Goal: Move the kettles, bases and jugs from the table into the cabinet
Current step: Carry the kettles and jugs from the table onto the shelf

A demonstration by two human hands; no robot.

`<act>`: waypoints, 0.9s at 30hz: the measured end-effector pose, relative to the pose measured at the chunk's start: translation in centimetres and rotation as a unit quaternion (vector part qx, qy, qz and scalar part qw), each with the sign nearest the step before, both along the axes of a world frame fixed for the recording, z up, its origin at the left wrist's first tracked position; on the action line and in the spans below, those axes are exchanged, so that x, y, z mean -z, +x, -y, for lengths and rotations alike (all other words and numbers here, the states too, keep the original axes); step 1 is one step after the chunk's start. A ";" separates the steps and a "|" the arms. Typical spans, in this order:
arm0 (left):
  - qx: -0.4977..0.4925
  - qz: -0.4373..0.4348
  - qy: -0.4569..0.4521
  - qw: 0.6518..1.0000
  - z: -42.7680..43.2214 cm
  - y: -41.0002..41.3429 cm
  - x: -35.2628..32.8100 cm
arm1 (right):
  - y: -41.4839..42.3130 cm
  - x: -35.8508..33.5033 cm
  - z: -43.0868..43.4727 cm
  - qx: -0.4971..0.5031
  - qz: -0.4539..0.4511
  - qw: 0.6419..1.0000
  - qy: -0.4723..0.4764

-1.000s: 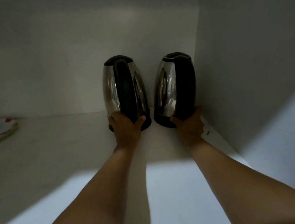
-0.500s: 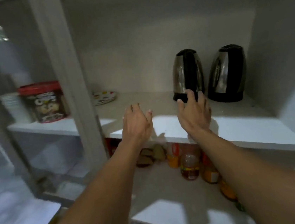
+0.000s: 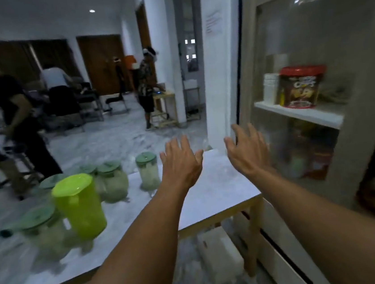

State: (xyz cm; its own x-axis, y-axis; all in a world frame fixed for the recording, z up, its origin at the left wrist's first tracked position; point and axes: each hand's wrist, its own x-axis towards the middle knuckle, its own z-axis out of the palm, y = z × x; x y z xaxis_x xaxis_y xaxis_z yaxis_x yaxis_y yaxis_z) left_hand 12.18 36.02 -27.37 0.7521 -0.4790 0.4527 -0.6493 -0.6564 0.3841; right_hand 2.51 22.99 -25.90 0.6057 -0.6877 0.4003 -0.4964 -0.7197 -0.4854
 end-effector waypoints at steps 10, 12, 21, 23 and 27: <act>-0.236 -0.054 0.023 0.970 -17.5 11.7 7.9 | 17.3 7.8 -13.1 -0.220 -0.097 0.968 0.077; -0.281 -0.069 -0.018 0.957 -19.1 13.4 9.4 | 20.2 9.3 -14.3 -0.251 -0.109 0.956 0.108; -0.504 -0.243 -0.221 0.799 -24.6 19.3 13.1 | 29.5 14.8 -23.5 -0.378 -0.178 0.867 0.270; -0.534 -0.307 -0.275 0.738 -25.6 20.7 14.1 | 30.8 15.6 -25.4 -0.377 -0.174 0.846 0.335; -0.501 -0.389 -0.368 0.680 -27.2 22.3 16.2 | 32.6 16.3 -27.4 -0.377 -0.157 0.797 0.445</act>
